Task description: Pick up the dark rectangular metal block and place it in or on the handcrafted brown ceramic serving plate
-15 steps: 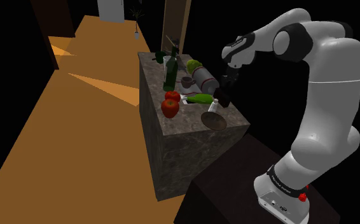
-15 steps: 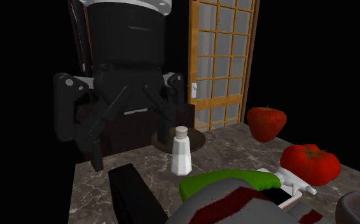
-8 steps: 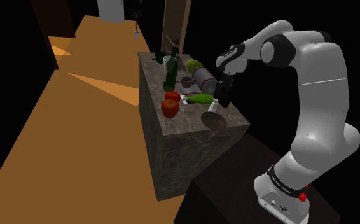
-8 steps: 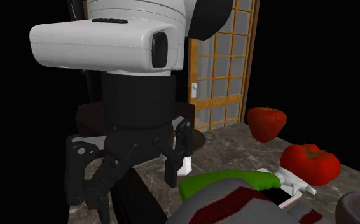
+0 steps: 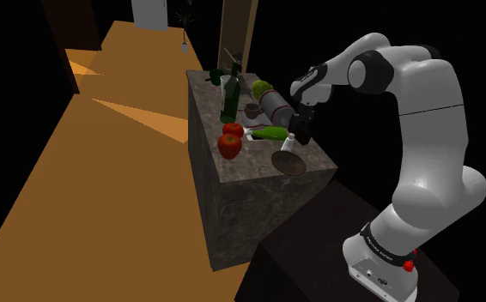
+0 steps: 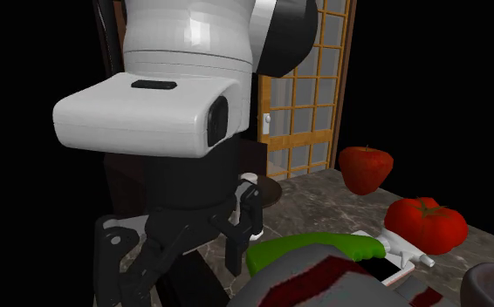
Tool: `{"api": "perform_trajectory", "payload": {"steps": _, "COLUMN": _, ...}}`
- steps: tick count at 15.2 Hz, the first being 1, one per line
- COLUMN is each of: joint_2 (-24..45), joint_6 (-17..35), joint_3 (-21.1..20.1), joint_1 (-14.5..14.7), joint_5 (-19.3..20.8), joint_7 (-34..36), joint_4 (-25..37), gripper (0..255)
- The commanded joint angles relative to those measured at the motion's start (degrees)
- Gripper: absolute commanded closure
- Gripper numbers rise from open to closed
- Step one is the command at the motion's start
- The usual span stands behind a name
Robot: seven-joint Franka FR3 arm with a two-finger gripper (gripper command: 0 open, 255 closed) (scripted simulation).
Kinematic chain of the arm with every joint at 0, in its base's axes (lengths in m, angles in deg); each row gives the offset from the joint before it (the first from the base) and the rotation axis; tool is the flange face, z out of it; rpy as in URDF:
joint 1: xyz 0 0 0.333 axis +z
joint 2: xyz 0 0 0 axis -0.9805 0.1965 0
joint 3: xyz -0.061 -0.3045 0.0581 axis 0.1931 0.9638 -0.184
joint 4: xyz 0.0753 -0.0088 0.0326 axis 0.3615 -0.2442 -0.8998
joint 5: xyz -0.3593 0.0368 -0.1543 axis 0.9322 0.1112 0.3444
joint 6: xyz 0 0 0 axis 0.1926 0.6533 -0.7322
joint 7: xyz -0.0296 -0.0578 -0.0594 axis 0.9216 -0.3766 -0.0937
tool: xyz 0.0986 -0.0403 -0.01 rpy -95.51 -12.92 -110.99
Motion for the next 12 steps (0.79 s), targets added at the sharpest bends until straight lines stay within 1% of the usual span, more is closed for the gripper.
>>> {"api": "perform_trajectory", "payload": {"steps": 1, "joint_2": 0.0, "joint_6": 0.0, "joint_3": 0.0, "joint_1": 0.0, "joint_5": 0.0, "joint_7": 0.0, "joint_4": 0.0, "gripper": 0}}
{"api": "perform_trajectory", "payload": {"steps": 3, "joint_2": 0.0, "joint_6": 0.0, "joint_3": 0.0, "joint_1": 0.0, "joint_5": 0.0, "joint_7": 0.0, "joint_4": 0.0, "gripper": 0}}
{"api": "perform_trajectory", "payload": {"steps": 4, "joint_2": 0.0, "joint_6": 0.0, "joint_3": 0.0, "joint_1": 0.0, "joint_5": 0.0, "joint_7": 0.0, "joint_4": 0.0, "gripper": 255}}
{"api": "perform_trajectory", "payload": {"steps": 12, "joint_2": 0.0, "joint_6": 0.1, "joint_3": 0.0, "joint_1": 0.0, "joint_5": 0.0, "joint_7": -0.1, "joint_4": -0.1, "gripper": 255}}
